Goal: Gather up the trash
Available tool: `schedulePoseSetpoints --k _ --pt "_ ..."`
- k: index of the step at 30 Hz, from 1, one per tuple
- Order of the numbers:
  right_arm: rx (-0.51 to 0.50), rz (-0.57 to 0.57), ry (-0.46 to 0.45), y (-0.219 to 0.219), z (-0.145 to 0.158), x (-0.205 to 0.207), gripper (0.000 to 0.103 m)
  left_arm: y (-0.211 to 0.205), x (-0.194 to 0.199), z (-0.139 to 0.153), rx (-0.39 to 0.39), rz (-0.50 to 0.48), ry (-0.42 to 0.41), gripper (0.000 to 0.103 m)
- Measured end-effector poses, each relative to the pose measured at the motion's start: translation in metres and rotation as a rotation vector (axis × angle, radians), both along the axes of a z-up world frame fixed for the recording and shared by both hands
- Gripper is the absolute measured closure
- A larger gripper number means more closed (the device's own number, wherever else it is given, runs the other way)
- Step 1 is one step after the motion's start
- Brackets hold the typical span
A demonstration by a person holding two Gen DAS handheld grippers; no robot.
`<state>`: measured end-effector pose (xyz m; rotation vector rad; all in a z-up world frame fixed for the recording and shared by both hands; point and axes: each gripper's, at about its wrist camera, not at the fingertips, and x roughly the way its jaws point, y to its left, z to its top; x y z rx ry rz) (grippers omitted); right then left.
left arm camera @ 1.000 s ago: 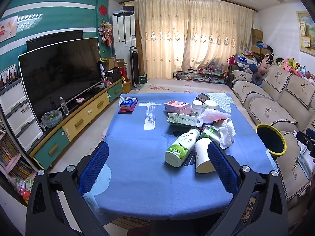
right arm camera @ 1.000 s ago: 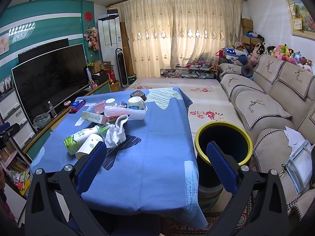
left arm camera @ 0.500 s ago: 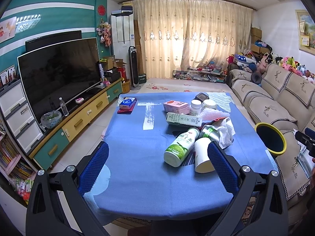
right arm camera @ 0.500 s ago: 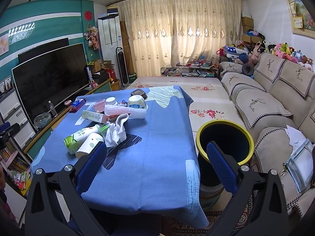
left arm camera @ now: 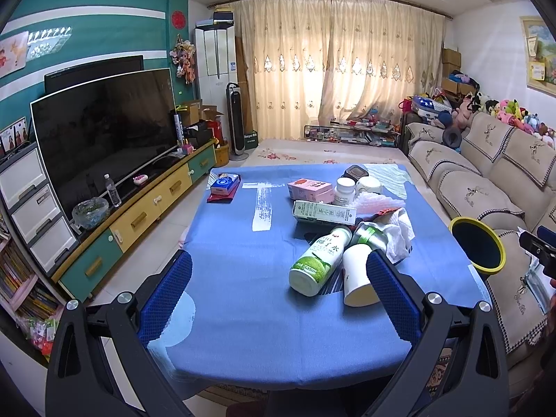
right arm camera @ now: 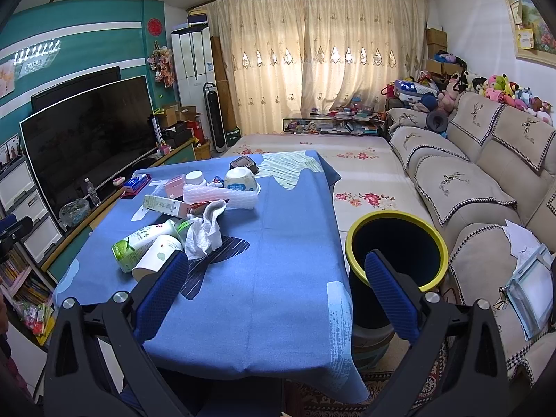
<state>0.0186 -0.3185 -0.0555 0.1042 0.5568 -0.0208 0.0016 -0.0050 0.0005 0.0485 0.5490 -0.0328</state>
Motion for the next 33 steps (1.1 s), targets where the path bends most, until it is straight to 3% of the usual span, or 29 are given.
schedulePoseSetpoints --k 33 --pt "0.01 0.002 0.026 -0.0029 -0.0043 0.0045 0.006 -0.0036 0.008 -0.0065 0.006 -0.007 0.017 0.004"
